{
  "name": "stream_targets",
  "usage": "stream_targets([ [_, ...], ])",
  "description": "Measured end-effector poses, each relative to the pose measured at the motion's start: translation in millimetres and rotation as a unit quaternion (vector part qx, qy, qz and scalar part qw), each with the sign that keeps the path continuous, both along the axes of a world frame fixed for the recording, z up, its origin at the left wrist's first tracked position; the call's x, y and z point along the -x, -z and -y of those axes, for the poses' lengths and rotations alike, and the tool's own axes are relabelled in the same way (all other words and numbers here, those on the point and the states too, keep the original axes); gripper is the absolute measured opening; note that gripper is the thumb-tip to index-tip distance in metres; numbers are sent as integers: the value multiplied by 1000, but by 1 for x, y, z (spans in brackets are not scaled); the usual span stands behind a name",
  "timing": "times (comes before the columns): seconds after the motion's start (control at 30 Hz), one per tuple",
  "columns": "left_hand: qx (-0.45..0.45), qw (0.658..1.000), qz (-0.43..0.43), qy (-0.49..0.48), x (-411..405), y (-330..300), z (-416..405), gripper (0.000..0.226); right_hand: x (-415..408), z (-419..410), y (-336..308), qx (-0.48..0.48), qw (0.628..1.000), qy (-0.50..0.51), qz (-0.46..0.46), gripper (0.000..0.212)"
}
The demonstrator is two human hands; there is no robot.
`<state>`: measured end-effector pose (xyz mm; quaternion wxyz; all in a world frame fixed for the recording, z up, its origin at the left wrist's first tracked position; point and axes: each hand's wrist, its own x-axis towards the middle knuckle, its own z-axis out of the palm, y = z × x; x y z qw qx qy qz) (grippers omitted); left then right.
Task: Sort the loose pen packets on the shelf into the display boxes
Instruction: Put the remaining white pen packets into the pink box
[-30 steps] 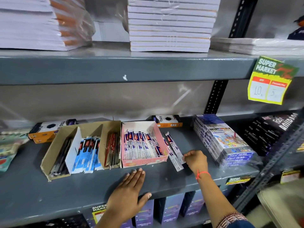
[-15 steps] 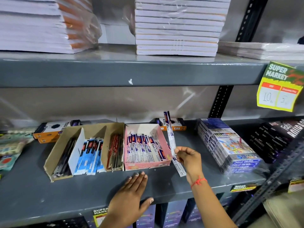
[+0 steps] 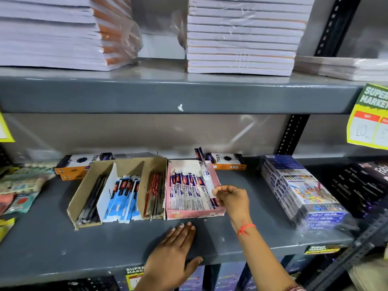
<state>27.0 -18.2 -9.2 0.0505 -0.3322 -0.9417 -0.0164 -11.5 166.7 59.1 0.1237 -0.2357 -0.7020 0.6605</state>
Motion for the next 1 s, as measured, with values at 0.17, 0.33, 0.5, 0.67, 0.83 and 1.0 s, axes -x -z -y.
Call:
stream_targets([
  [0.17,-10,999,49,3,0,-1,3,68,23,22,-3,-173,982,-46,65,32],
  [0.33,-49,996,67,13,3,8,1,67,36,37,3,-348,926,-92,112,17],
  [0.5,-54,997,62,3,2,9,1,67,41,43,7,-383,903,-134,144,27],
  [0.67,-26,1000,10,4,6,9,3,75,45,44,9,-406,885,-169,154,28],
  [0.83,-58,997,49,22,4,7,2,69,45,46,8,-427,860,-208,189,30],
  [1.0,-42,998,46,12,1,5,1,68,36,32,0,-428,886,-117,137,28],
])
